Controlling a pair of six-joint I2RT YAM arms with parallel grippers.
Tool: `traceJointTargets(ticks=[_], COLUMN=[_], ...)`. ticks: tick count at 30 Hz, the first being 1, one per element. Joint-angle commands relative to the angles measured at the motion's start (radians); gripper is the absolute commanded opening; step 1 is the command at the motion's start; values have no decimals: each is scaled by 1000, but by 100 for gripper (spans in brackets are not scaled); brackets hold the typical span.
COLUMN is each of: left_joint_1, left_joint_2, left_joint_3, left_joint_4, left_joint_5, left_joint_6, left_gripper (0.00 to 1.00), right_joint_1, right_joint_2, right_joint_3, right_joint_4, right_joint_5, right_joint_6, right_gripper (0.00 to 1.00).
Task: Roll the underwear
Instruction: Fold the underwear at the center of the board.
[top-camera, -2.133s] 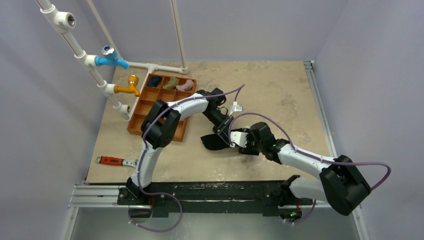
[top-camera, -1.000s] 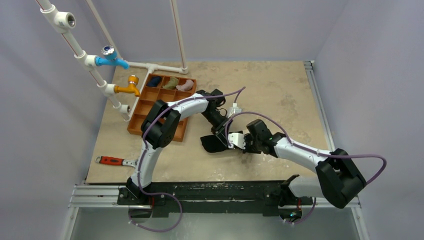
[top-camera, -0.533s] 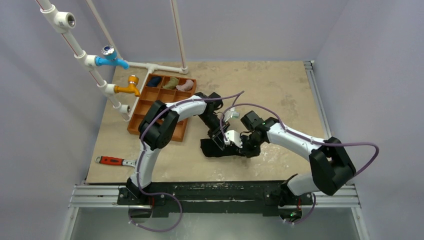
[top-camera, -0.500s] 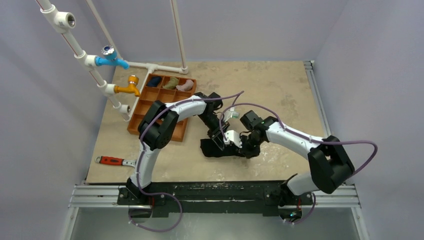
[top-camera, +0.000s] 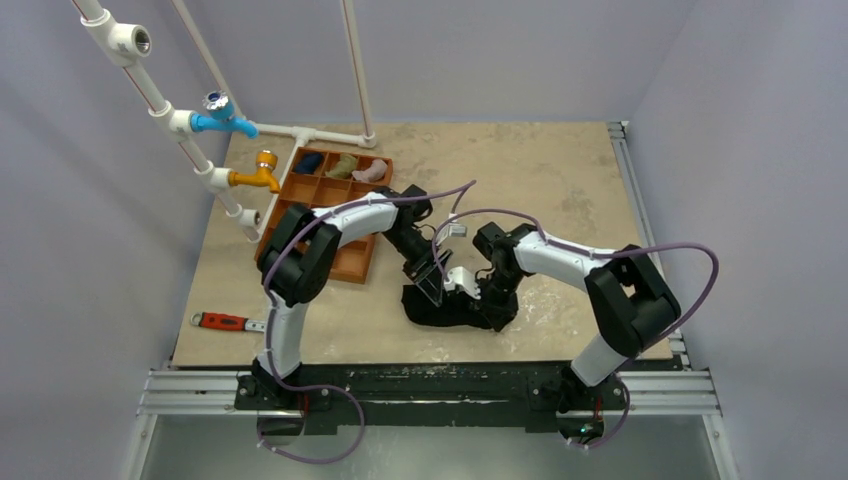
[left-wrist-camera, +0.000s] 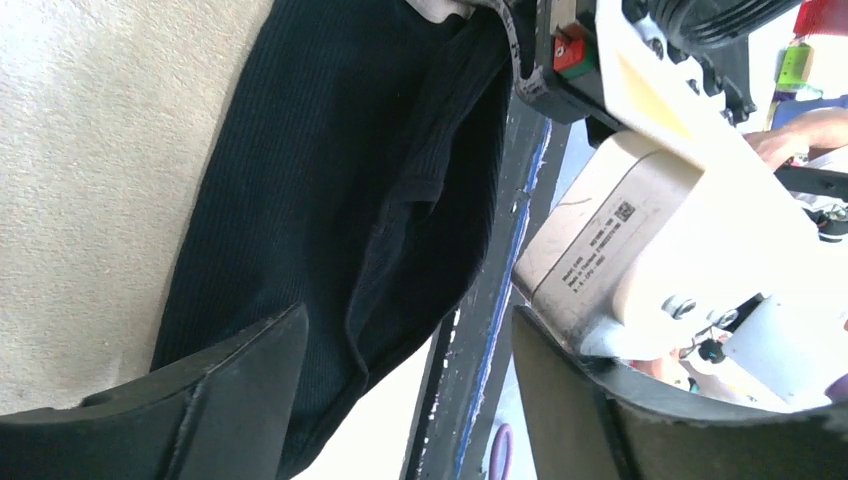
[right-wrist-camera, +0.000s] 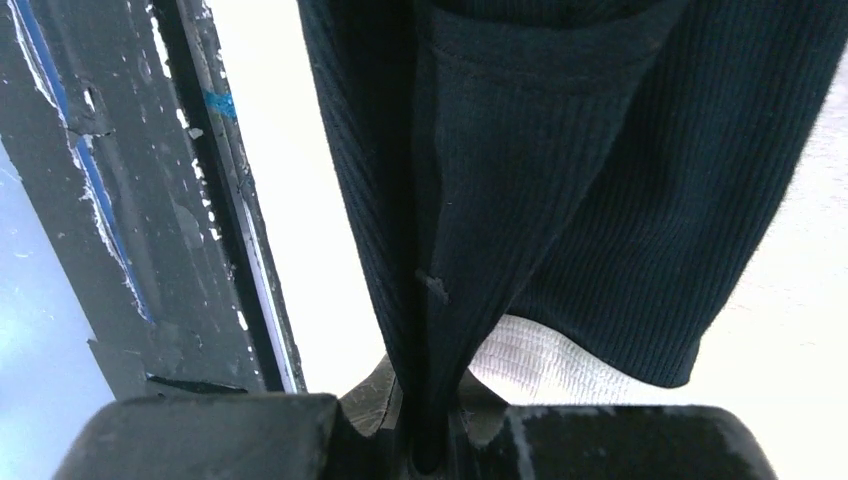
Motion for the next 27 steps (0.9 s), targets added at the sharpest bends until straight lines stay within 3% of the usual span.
traceJointTargets(ticks=[1, 9, 17, 27], left_joint_1=[12, 72, 87, 90], left_joint_2=[-71, -170, -213, -330], left_joint_3=[-57, -207, -246, -309], left_joint_4=[90, 340, 309, 310], left_joint_5=[65, 19, -56, -122], left_joint_6=[13, -131, -66, 15], left_gripper=[76, 78, 77, 76], right_joint_1=[-29, -104, -148, -148], right_joint_2=[31, 142, 304, 412], right_joint_3=[82, 187, 311, 429], right_joint_4=[-55, -165, -348, -444], right_joint_5=[-77, -158, -210, -184], right_joint_6=[-47, -148, -252, -279], right_gripper=[0, 0, 0, 0])
